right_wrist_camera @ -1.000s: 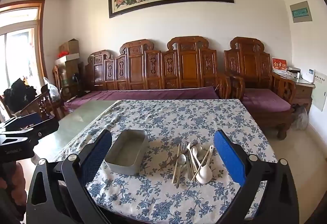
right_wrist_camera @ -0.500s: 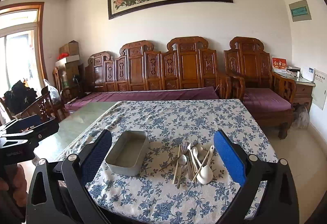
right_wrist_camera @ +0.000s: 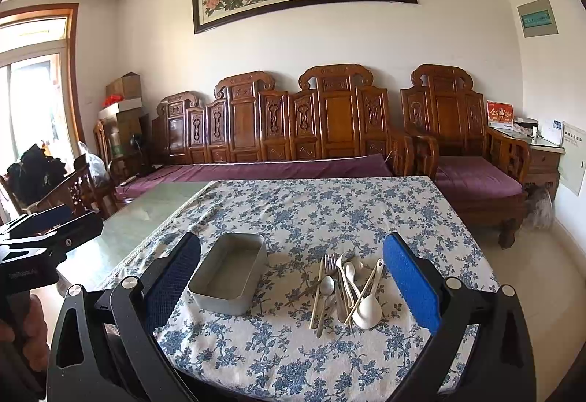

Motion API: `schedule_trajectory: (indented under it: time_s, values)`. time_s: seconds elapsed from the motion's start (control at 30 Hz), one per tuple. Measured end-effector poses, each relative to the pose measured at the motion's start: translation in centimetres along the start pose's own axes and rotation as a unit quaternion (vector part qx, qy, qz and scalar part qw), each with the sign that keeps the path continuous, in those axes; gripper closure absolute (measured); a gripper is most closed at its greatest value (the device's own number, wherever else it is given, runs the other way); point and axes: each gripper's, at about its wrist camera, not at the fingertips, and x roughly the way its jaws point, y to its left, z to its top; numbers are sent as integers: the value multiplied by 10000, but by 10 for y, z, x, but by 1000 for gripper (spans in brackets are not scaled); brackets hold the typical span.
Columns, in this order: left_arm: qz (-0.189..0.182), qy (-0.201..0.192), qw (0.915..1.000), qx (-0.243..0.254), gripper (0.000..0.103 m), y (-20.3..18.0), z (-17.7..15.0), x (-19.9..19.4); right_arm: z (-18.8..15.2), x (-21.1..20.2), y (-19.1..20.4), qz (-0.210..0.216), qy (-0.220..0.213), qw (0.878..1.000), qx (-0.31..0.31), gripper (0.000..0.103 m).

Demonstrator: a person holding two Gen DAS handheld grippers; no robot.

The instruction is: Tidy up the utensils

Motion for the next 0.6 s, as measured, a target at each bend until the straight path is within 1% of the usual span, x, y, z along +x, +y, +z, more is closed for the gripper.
schedule_trajectory:
  time_s: [0.6]
  values:
    - [-18, -75, 10000, 12, 7, -5, 2, -6, -1, 0, 0, 21, 1, 10000, 10, 3]
